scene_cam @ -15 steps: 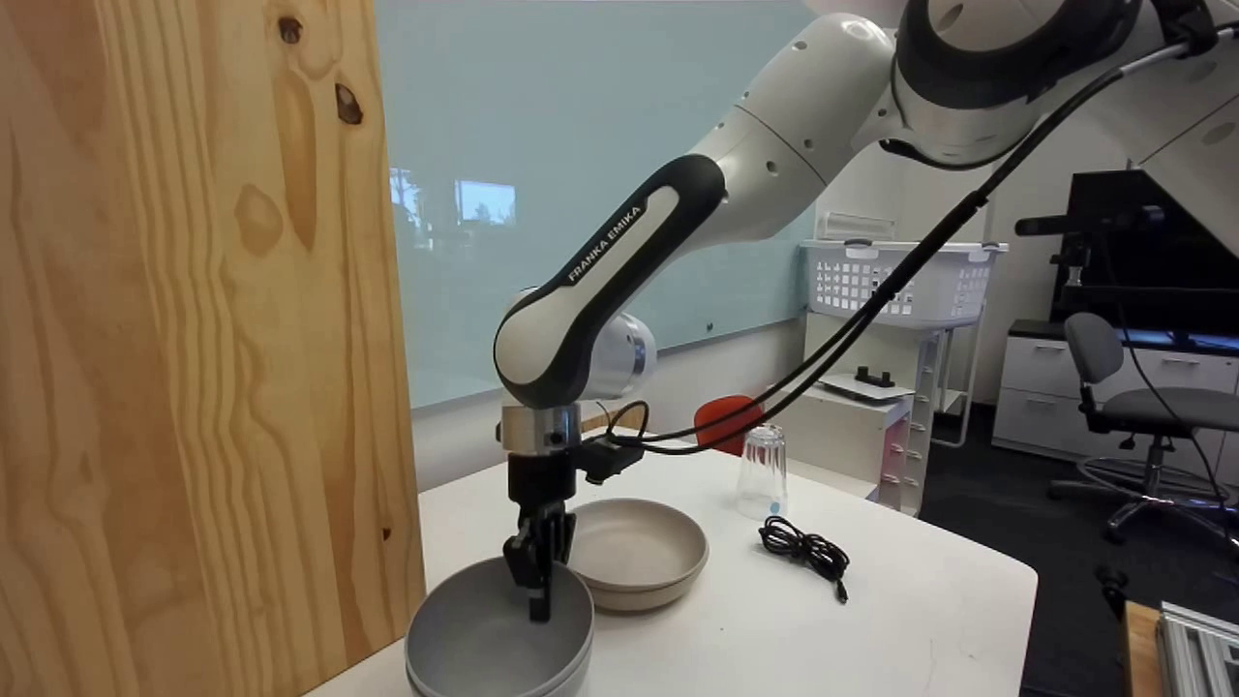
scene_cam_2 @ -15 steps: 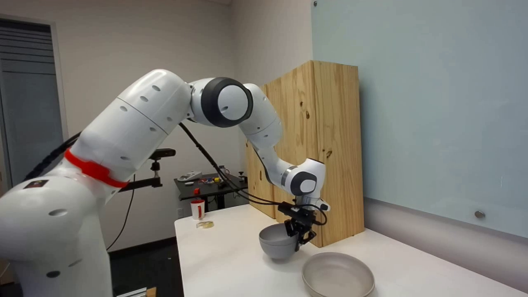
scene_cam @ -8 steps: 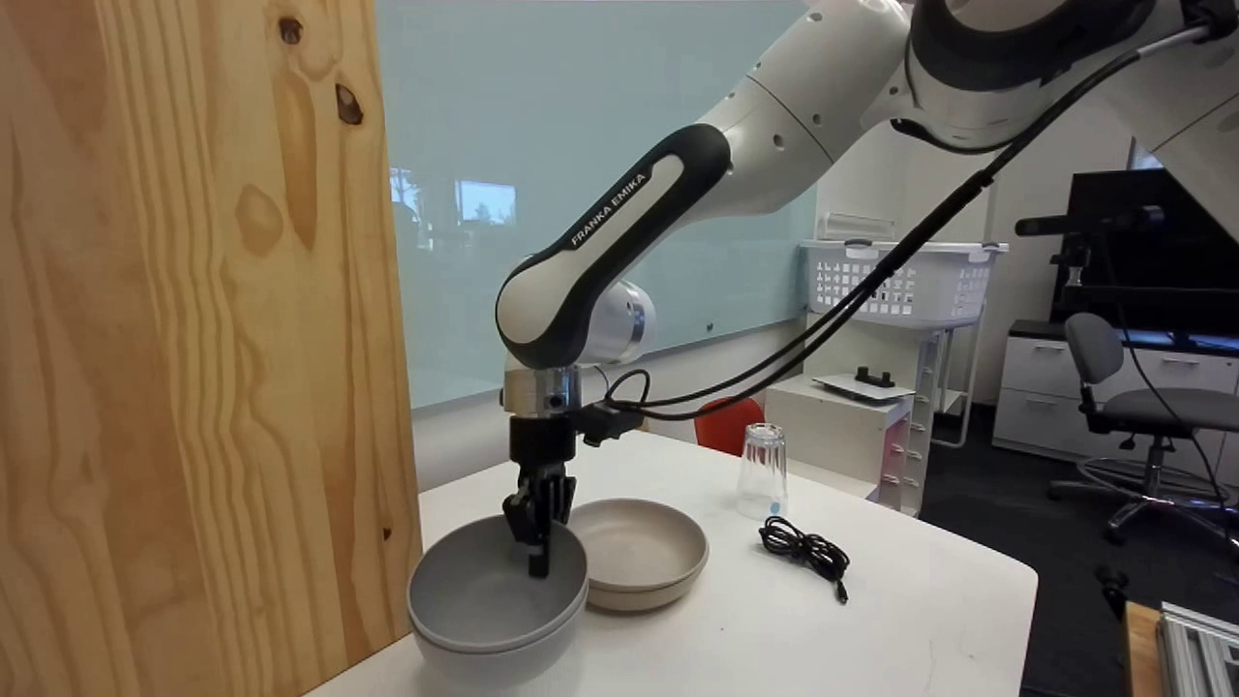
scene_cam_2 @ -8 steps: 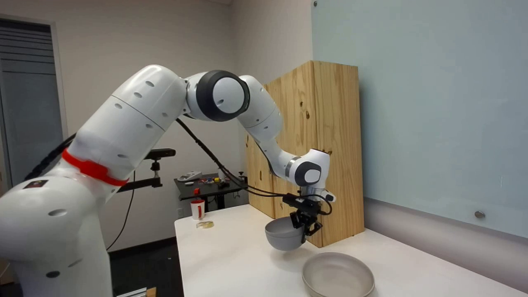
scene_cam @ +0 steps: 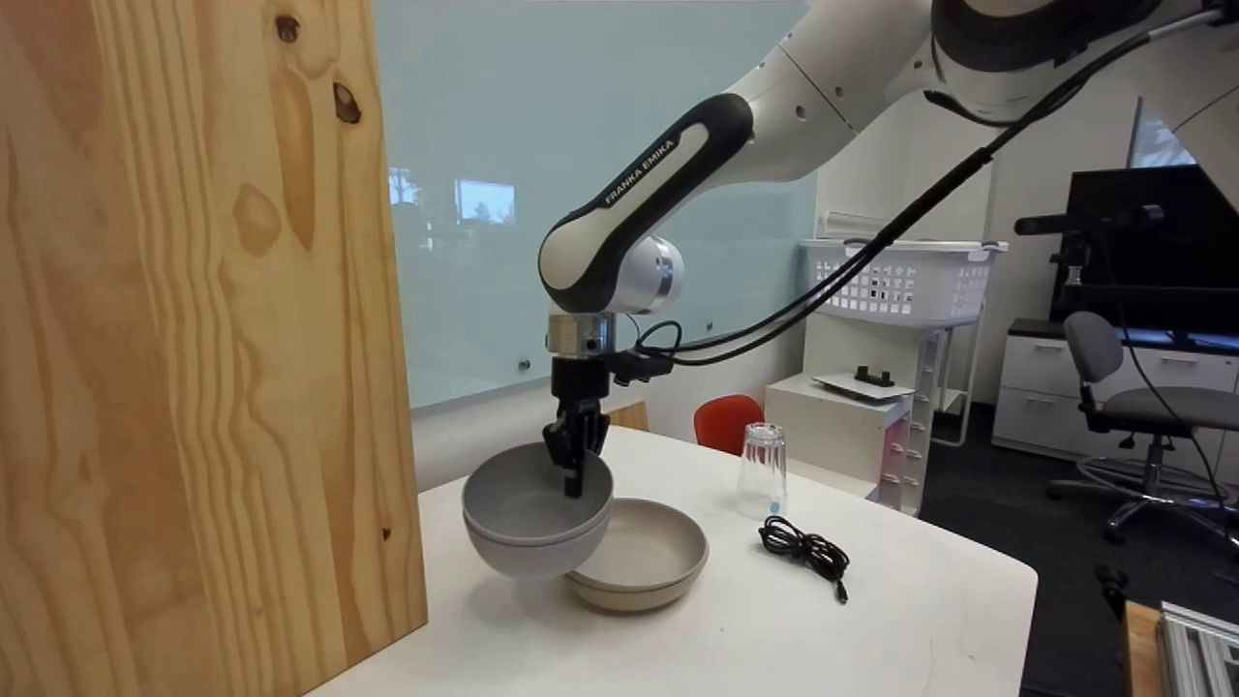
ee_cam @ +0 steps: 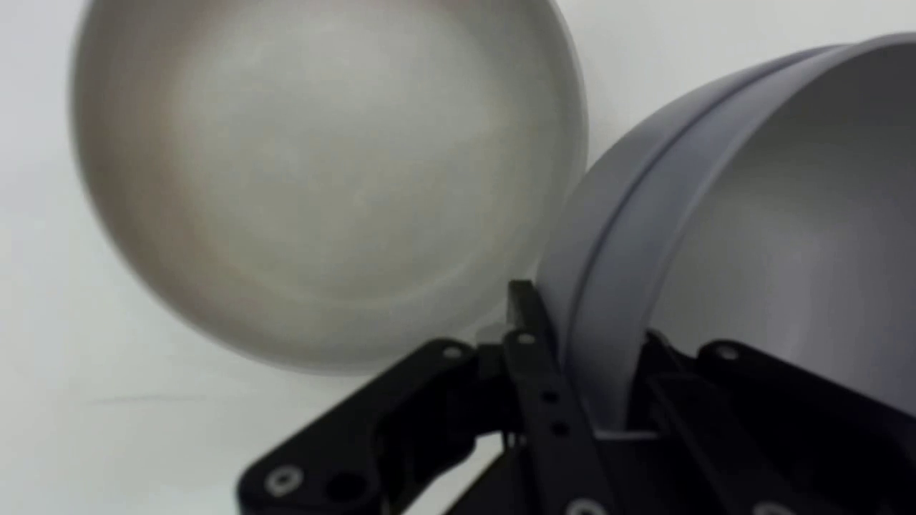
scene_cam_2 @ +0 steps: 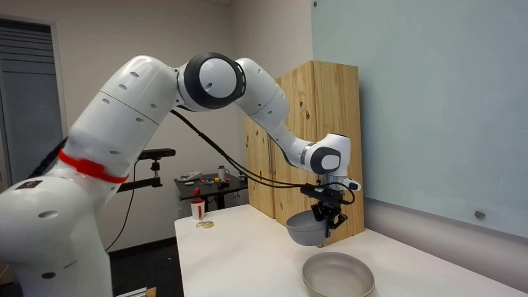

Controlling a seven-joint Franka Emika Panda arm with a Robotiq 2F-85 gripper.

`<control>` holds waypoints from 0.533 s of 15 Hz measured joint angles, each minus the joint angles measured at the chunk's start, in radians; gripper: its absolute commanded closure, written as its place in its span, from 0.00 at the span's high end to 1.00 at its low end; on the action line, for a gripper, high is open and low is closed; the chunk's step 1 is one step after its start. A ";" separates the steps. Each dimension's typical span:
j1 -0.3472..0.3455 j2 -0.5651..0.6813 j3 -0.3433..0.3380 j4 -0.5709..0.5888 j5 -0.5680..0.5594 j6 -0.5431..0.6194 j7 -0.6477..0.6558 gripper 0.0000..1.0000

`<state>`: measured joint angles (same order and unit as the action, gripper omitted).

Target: Put the right bowl in the left bowl, then put the bowls on the plate

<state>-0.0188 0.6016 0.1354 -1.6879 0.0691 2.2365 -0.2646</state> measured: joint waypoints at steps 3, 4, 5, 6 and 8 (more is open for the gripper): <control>-0.040 -0.005 -0.027 0.000 0.004 -0.003 0.000 0.04; -0.052 -0.005 -0.036 0.000 0.004 -0.003 0.000 0.04; -0.063 -0.005 -0.044 0.000 0.005 -0.003 0.000 0.04; -0.074 -0.005 -0.052 -0.001 0.005 -0.003 0.000 0.04; -0.093 -0.005 -0.065 -0.004 0.007 -0.004 0.000 0.04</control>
<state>-0.1119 0.5962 0.0701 -1.6915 0.0765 2.2322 -0.2645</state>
